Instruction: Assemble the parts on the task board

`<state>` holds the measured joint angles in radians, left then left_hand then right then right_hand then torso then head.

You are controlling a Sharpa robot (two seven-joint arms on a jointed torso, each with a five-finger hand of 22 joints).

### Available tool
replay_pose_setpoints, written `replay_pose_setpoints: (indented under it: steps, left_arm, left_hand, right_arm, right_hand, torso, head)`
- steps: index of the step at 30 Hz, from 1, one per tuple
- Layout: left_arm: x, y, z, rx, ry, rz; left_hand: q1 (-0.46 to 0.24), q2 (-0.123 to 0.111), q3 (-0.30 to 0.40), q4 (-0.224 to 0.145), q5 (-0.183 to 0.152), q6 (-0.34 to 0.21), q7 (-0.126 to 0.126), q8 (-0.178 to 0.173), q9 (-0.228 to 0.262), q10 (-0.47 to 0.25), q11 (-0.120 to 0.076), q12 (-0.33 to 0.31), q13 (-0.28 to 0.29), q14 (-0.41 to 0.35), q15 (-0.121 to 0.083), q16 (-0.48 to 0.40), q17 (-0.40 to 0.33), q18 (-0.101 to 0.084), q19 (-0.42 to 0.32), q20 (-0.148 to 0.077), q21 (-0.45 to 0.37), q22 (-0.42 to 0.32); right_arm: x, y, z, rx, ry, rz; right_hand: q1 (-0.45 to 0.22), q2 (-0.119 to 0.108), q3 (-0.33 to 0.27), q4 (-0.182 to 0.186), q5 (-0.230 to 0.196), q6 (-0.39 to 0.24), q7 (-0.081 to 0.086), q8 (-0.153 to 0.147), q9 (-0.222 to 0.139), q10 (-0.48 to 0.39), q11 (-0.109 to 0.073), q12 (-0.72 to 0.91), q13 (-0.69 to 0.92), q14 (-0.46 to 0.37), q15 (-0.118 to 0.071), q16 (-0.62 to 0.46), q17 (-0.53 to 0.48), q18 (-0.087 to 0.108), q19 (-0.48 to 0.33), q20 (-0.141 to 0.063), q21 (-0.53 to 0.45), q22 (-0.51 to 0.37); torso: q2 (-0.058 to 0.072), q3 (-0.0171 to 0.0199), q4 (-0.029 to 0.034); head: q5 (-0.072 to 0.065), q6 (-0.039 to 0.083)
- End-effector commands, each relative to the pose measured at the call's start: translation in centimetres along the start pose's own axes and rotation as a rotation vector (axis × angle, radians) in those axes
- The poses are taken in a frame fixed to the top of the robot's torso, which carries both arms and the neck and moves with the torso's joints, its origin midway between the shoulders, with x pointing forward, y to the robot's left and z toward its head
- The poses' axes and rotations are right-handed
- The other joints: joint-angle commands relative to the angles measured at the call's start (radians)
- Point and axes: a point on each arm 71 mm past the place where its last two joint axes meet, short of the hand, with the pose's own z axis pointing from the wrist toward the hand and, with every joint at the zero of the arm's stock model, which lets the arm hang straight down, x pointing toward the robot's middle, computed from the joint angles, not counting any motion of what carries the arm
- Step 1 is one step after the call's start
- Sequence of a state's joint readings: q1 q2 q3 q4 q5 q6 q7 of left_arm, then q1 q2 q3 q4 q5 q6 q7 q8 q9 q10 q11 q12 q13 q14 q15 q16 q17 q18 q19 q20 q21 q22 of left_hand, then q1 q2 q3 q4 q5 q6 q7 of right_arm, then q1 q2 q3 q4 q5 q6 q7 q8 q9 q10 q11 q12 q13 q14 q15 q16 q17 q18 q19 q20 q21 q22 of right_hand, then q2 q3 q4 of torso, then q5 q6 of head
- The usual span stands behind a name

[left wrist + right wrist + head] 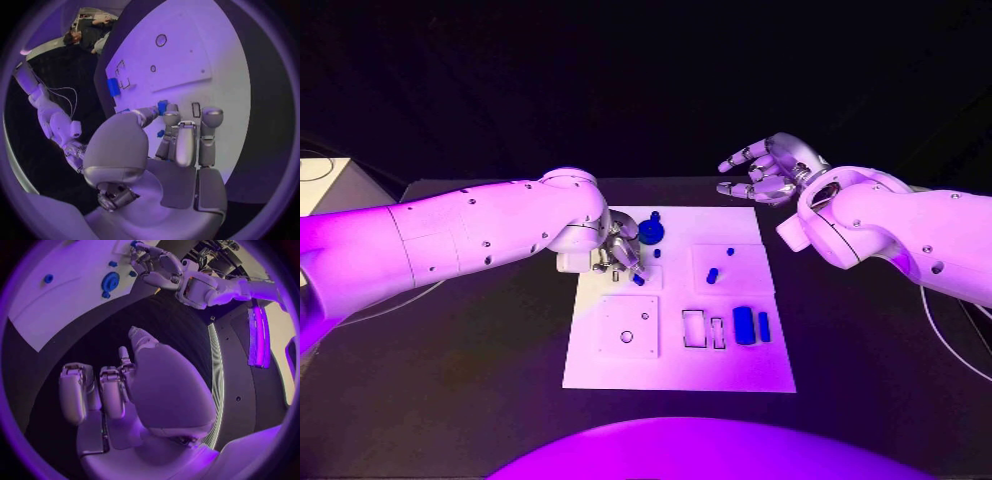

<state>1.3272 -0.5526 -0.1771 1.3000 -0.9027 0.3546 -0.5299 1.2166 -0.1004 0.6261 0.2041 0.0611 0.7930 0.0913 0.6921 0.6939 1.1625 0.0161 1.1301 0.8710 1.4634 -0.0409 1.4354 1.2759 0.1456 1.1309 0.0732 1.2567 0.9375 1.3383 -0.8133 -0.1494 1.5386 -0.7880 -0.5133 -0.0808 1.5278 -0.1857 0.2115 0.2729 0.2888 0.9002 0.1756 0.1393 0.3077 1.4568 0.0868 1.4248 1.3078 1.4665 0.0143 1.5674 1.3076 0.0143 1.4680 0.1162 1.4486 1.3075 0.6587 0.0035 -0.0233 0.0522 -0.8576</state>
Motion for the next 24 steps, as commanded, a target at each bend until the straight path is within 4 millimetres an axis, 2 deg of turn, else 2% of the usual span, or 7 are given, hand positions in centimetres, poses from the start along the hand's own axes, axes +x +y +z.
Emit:
replay_pose_setpoints:
  steps: [1, 8, 15, 16, 18, 22, 24]
  left_arm:
    - [0.2, -0.2, 0.0, 0.016, 0.017, -0.010]
    - [0.1, 0.2, -0.3, 0.027, -0.024, -0.056]
    - [-0.1, 1.1, -1.0, 0.037, -0.069, -0.117]
    - [-0.1, 1.2, -1.1, 0.038, -0.078, -0.126]
    - [-0.2, 1.4, -1.4, 0.040, -0.092, -0.140]
    - [-0.3, 1.8, -1.8, 0.044, -0.113, -0.159]
    - [-0.3, 1.8, -1.9, 0.044, -0.120, -0.161]
  left_hand:
    - [-0.010, -0.008, 0.147, -0.110, 0.001, -0.004, -0.001, 0.006, 0.040, -0.004, 0.000, -0.008, -0.010, 0.004, 0.000, 0.006, 0.004, -0.016, -0.005, 0.001, 0.007, 0.005]
    - [-0.048, -0.024, 0.250, -0.178, 0.006, 0.004, -0.002, 0.024, 0.076, 0.016, -0.002, -0.004, -0.006, 0.014, -0.002, 0.014, 0.023, -0.020, 0.012, -0.002, 0.029, 0.034]
    - [-0.089, -0.043, 0.307, -0.215, 0.033, 0.020, -0.008, 0.035, 0.098, 0.047, -0.008, 0.012, 0.013, 0.029, -0.009, 0.028, 0.052, -0.025, 0.033, -0.009, 0.052, 0.065]
    - [-0.105, -0.054, 0.318, -0.224, 0.093, 0.030, -0.010, 0.040, 0.105, 0.057, -0.013, 0.019, 0.022, 0.035, -0.012, 0.034, 0.063, -0.027, 0.044, -0.013, 0.061, 0.079]
    - [-0.119, -0.063, 0.326, -0.232, 0.137, 0.040, -0.015, 0.044, 0.112, 0.070, -0.016, 0.025, 0.030, 0.042, -0.016, 0.041, 0.079, -0.030, 0.055, -0.016, 0.071, 0.094]
    - [-0.157, -0.082, 0.343, -0.259, 0.276, 0.069, -0.027, 0.052, 0.129, 0.105, -0.028, 0.046, 0.061, 0.058, -0.028, 0.058, 0.118, -0.037, 0.087, -0.030, 0.099, 0.136]
    - [-0.166, -0.087, 0.344, -0.265, 0.307, 0.075, -0.030, 0.053, 0.134, 0.113, -0.031, 0.051, 0.068, 0.061, -0.031, 0.061, 0.125, -0.039, 0.093, -0.033, 0.105, 0.145]
  right_arm:
    - [0.1, 0.0, 0.0, -0.001, 0.012, 0.001]
    - [0.2, -0.1, 0.0, 0.001, 0.014, 0.002]
    - [0.1, -0.3, -0.1, 0.004, 0.013, 0.005]
    - [0.1, -0.3, -0.1, 0.005, 0.012, 0.005]
    - [0.1, -0.4, -0.1, 0.006, 0.012, 0.005]
    - [0.1, -0.5, -0.1, 0.009, 0.011, 0.005]
    - [0.1, -0.5, -0.1, 0.010, 0.011, 0.005]
  right_hand:
    - [-0.007, -0.002, 0.006, 0.000, -0.003, -0.007, 0.000, 0.005, 0.002, -0.006, 0.001, -0.003, 0.140, 0.100, -0.001, -0.002, 0.249, 0.018, 0.035, 0.000, -0.003, 0.174]
    - [-0.008, -0.002, 0.007, 0.000, -0.003, -0.007, 0.000, 0.005, 0.002, -0.007, 0.001, -0.003, 0.139, 0.100, -0.001, -0.003, 0.248, 0.019, 0.035, 0.000, -0.004, 0.174]
    - [-0.008, -0.002, 0.007, 0.000, -0.003, -0.007, 0.000, 0.005, 0.002, -0.007, 0.001, -0.003, 0.139, 0.100, -0.001, -0.003, 0.248, 0.019, 0.035, 0.000, -0.004, 0.174]
    - [-0.010, -0.002, 0.008, 0.001, -0.003, -0.007, 0.000, 0.006, 0.002, -0.006, 0.002, -0.002, 0.140, 0.100, -0.001, -0.002, 0.248, 0.019, 0.034, 0.000, -0.006, 0.173]
    - [-0.010, -0.002, 0.008, 0.001, -0.003, -0.007, 0.000, 0.006, 0.002, -0.006, 0.002, -0.002, 0.140, 0.100, -0.001, -0.002, 0.248, 0.019, 0.034, 0.000, -0.006, 0.173]
    - [-0.010, -0.002, 0.008, 0.001, -0.003, -0.007, 0.000, 0.006, 0.002, -0.006, 0.002, -0.002, 0.140, 0.100, -0.001, -0.002, 0.248, 0.019, 0.034, 0.000, -0.006, 0.173]
    - [-0.012, -0.002, 0.009, 0.002, -0.003, -0.007, 0.000, 0.007, 0.002, -0.007, 0.002, -0.003, 0.139, 0.100, 0.000, -0.003, 0.248, 0.019, 0.034, 0.000, -0.005, 0.173]
  torso:
    - [0.000, 0.0001, -0.0001]
    - [0.000, 0.0002, 0.0000]
    - [-0.001, 0.0005, 0.0016]
    - [-0.001, 0.0005, 0.0014]
    - [-0.001, 0.0007, 0.0022]
    - [-0.001, 0.0010, 0.0023]
    - [0.000, 0.0011, 0.0021]
  head:
    - [0.001, 0.000]
    - [0.003, -0.001]
    - [0.003, -0.002]
    - [0.004, -0.002]
    - [0.004, -0.002]
    - [0.007, -0.003]
    - [0.008, -0.003]
